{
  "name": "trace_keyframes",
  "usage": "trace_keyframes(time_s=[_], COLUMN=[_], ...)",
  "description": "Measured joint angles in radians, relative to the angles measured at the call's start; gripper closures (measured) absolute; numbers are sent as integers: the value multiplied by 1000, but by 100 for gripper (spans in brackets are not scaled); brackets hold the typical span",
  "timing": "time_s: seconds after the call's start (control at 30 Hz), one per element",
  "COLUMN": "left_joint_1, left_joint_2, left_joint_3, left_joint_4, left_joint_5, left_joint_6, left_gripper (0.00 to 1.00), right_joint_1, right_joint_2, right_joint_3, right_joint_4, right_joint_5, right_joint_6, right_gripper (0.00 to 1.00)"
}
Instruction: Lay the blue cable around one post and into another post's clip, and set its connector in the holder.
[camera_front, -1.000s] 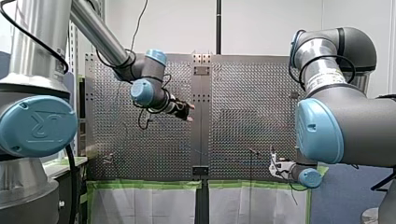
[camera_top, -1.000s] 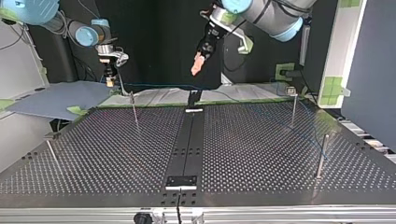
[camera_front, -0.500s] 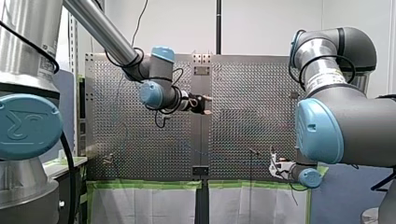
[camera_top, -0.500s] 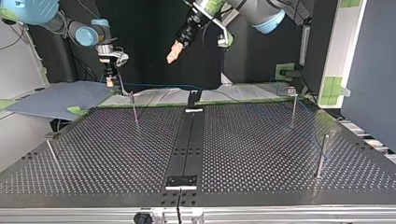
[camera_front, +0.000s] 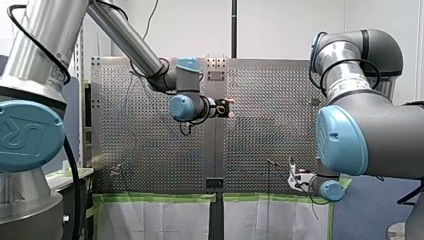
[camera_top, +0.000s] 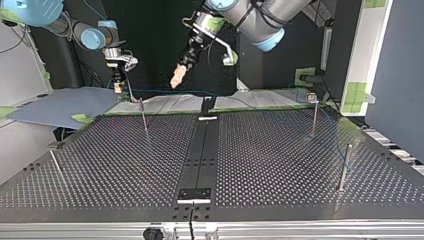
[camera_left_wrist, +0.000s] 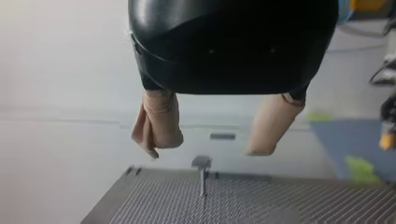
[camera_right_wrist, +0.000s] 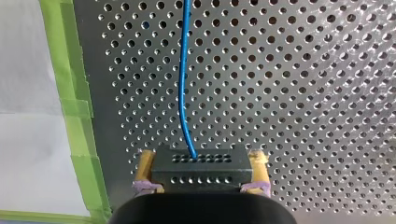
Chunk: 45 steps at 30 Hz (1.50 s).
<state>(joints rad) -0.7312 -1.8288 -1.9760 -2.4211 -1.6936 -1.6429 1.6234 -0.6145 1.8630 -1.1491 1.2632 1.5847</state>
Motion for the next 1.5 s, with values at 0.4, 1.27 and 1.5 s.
trace_keyframes(time_s=[0.4, 1.27, 1.5], left_joint_1=[37, 44, 19], left_joint_2=[-124, -372, -416], left_joint_3=[75, 71, 103], left_joint_4=[94, 213, 256], left_joint_5=[-124, -103, -78], left_joint_6=[-35, -95, -126], left_gripper=[0, 0, 0], right_joint_1=[-10, -14, -17], right_joint_2=[0, -1, -4], right_joint_3=[0, 0, 0], right_joint_4=[0, 21, 61], right_joint_5=[2, 6, 2], right_joint_6=[3, -29, -90], right_gripper=[100, 100, 100])
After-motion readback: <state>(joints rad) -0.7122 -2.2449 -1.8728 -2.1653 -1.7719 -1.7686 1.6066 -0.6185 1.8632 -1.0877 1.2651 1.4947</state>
